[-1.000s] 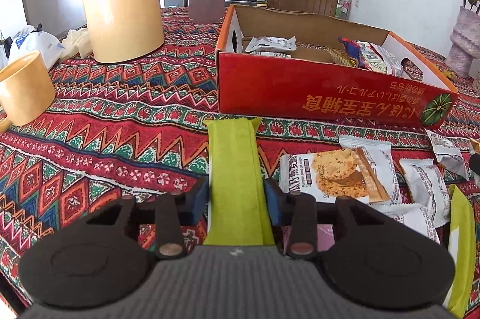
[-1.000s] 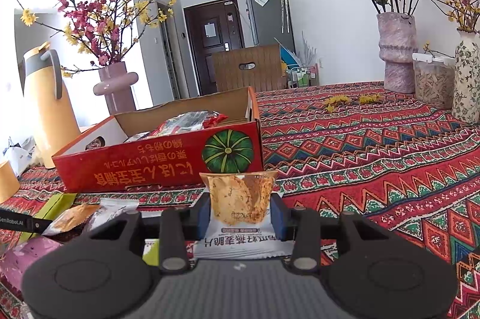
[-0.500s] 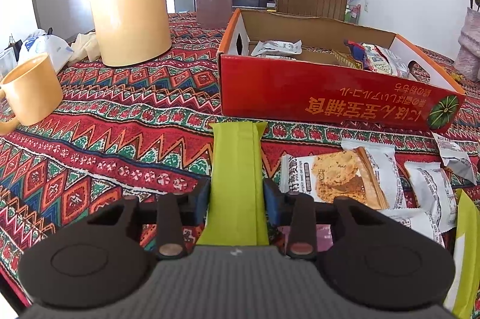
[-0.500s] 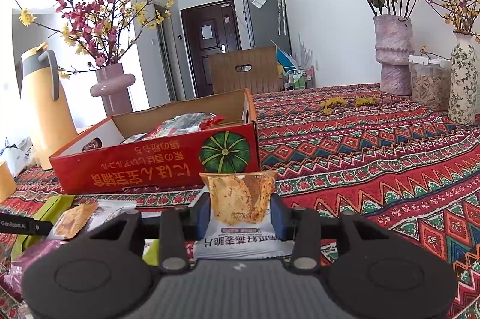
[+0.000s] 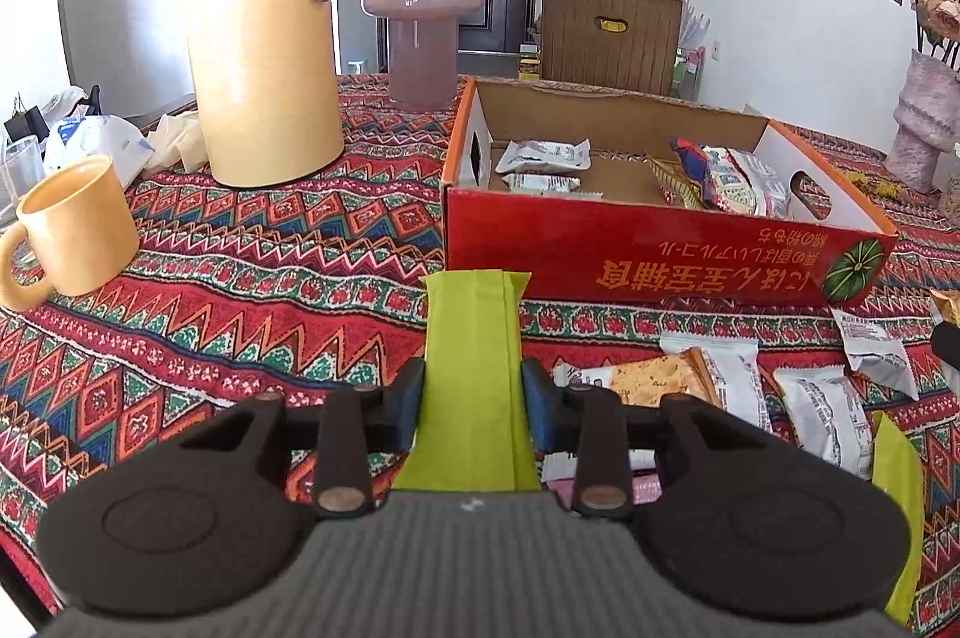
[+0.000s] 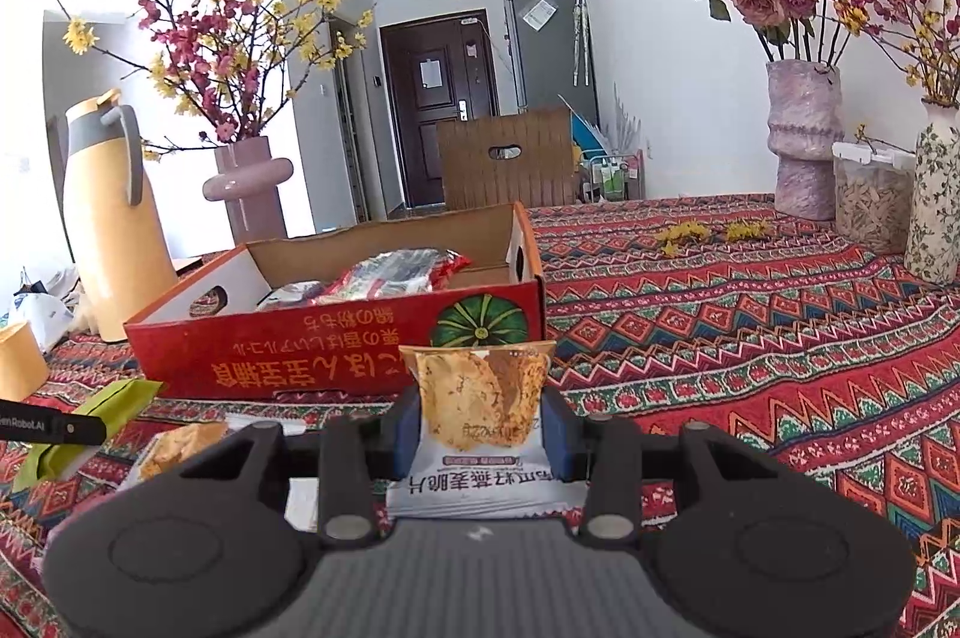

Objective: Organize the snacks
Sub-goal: 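Carry the green bar with the left tool while the right tool carries the cookie packet to the box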

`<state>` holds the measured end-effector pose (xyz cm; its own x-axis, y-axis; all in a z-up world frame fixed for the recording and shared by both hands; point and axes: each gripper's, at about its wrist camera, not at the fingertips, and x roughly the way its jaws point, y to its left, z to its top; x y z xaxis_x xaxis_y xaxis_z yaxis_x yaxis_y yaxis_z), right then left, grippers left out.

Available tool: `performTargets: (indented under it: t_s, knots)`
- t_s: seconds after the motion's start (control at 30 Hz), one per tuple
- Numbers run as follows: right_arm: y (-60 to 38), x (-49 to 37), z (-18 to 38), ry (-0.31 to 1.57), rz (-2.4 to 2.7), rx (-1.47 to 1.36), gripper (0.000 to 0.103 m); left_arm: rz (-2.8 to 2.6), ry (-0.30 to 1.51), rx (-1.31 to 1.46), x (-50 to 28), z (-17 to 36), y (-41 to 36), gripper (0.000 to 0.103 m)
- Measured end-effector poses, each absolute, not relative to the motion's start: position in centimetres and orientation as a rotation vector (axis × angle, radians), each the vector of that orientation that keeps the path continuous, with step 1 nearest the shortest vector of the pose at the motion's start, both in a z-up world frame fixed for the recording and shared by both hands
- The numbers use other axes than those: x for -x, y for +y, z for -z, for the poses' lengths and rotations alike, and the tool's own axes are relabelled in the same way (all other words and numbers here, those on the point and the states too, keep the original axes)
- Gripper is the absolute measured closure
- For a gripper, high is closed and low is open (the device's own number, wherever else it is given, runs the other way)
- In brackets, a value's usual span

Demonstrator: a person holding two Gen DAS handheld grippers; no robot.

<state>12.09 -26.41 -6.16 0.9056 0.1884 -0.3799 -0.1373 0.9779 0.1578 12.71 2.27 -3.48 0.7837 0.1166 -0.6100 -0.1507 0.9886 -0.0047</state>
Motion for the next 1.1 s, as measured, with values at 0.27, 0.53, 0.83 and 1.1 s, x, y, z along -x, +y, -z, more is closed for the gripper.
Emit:
performTargets:
  t_s: [0.27, 0.53, 0.83, 1.1]
  knots:
    - [-25.7, -12.6, 3.8, 0.348, -0.188, -0.120, 0.063, -0.123, 0.558, 0.036, -12.4, 0.1, 2.3, 0.068]
    - [-24.6, -13.9, 1.9, 0.310, -0.210, -0.104, 0.063, -0.112, 0.496, 0.025, -13.2, -2.4, 2.1, 0.068]
    - [-23.3, -16.2, 0.5, 0.293, -0.228, -0.088, 0.063, -0.092, 0.461, 0.027, -15.1, -4.1, 1.6, 0.068]
    - [-22.3, -18.9, -0.5, 0.293, -0.236, -0.080, 0.063, -0.086, 0.435, 0.037, -17.5, -5.3, 1.6, 0.068]
